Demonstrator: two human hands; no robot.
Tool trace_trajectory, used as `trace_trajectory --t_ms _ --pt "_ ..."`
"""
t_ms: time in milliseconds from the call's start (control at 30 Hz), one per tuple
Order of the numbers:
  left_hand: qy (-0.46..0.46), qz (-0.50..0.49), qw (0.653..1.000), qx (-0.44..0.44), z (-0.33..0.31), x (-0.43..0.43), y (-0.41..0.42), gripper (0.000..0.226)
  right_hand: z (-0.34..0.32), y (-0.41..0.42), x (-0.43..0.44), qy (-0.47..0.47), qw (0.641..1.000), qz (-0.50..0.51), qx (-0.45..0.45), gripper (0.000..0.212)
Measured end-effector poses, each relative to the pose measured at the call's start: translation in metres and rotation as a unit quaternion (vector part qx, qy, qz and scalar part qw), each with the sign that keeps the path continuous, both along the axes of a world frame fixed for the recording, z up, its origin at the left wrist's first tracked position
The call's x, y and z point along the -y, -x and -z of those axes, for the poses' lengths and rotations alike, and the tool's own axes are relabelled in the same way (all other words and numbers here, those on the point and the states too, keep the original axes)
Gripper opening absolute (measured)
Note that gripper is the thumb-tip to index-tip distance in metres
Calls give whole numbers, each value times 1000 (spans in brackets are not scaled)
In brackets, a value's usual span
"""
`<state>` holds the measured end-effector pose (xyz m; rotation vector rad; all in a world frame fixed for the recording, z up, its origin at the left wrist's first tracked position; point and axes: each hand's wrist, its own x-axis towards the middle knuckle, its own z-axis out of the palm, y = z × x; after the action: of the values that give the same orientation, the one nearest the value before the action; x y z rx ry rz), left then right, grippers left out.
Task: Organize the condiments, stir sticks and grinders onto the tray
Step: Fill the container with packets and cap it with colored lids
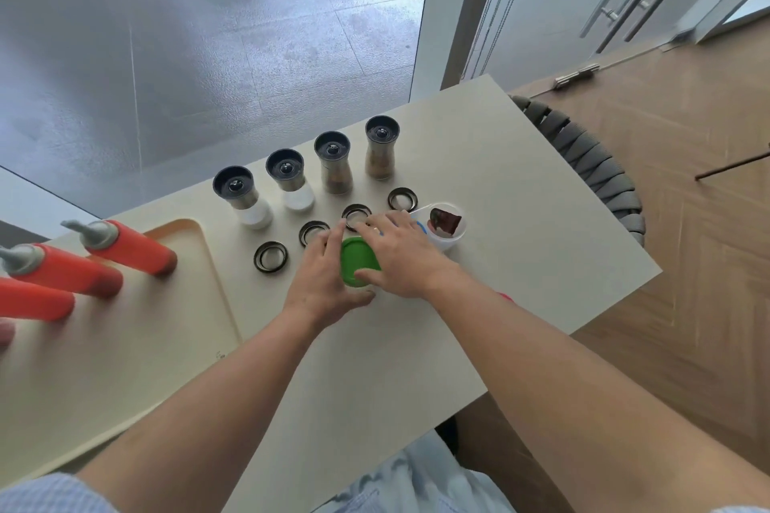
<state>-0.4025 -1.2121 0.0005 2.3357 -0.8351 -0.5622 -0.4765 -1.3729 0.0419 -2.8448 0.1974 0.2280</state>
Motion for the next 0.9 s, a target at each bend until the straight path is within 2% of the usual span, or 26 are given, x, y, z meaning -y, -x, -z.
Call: trace_trajectory --t_ms 167,300,367,467,633,767,900 --pt "4 61 986 157 -24 22 7 119 -1 35 38 -14 998 50 46 76" --pt "22 128 972 195 -37 60 29 112 0 74 73 -34 993 90 66 72" --pt "30 154 971 183 -37 82 48 108 2 98 91 -41 992 109 53 70" --pt "6 185 975 120 -28 112 79 101 10 135 116 -52 988 141 13 71" --pt "-131 208 969 12 -9 143 119 99 29 185 147 -79 979 176 -69 69" --pt "-205 194 959 2 2 154 137 88 44 209 157 -118 965 192 -137 67" --pt "-233 157 960 -4 7 158 149 81 53 218 150 -160 951 196 -177 55"
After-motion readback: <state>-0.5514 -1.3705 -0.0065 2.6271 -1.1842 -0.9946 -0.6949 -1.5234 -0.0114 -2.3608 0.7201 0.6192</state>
